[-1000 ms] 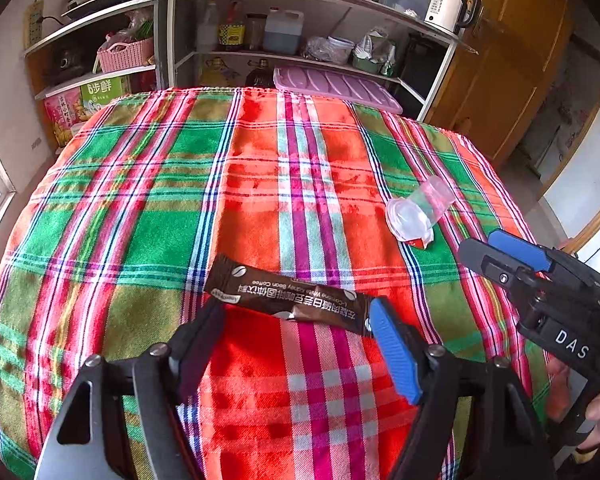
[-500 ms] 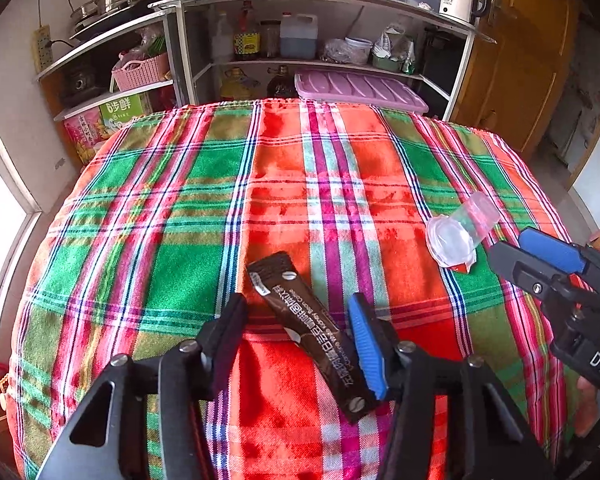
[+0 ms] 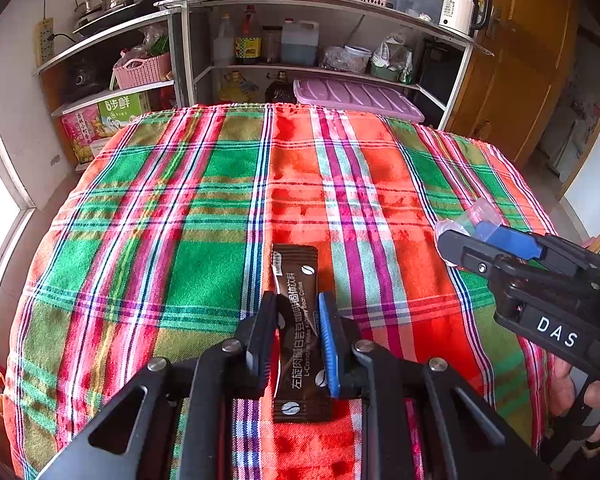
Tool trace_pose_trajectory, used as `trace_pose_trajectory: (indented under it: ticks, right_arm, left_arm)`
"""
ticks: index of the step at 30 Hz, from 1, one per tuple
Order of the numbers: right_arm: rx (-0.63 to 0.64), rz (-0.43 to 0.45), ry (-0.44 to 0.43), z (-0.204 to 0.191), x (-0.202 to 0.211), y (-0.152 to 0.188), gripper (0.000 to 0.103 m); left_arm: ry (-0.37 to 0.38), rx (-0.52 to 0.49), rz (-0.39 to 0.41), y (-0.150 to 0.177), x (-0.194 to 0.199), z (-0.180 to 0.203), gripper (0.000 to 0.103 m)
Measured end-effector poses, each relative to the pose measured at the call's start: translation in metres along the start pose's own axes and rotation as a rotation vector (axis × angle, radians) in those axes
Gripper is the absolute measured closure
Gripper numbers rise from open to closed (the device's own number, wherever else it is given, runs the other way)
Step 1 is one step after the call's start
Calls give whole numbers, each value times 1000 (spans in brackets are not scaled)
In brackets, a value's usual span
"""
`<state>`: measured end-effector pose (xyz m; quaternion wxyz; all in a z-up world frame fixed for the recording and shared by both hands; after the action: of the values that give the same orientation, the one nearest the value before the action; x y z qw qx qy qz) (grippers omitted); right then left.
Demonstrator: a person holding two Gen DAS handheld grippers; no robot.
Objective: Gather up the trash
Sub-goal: 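Close the right tool on the clear plastic cup while the left tool grips the brown coffee stick, then carry the clear cup and brown coffee stick in both tools over the bin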
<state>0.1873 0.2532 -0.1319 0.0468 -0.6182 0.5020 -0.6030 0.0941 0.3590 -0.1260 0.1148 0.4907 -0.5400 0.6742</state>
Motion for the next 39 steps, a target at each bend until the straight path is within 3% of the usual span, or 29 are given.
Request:
trace_pose_trajectory:
  ticks: [2, 4, 5, 14, 24, 39]
  right_arm:
    - [-13, 13, 0, 1, 0, -1, 51]
    - [-19, 22, 2, 3, 2, -3, 68]
    - [-16, 24, 8, 3, 2, -3, 71]
    - [-19, 46, 27, 3, 7, -5, 72]
    - [-26, 95, 9, 0, 40, 2, 72]
    - [-88, 178, 74, 29, 123, 39, 72]
  left_arm:
    - [5, 2, 0, 0, 1, 0, 82]
    - [8, 5, 2, 0, 1, 1, 82]
    - [12, 5, 1, 0, 1, 1, 82]
    - [32, 16, -4, 1, 3, 1, 82]
    - [52, -8, 16, 4, 22, 13, 82]
    - [145, -101, 121, -4, 87, 83, 82]
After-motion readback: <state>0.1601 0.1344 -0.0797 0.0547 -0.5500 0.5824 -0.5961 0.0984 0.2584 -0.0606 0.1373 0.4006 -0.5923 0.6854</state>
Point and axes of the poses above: each gripper's, at about its wrist camera, not at the fingertips, and x roughly against the way its jaws point, z to its right, y to its underside, the point moved 8 cm from there along -x, roughly the way its jaws point, and after that the axes turned 12 degrees about -y, right-handed, at the moved point
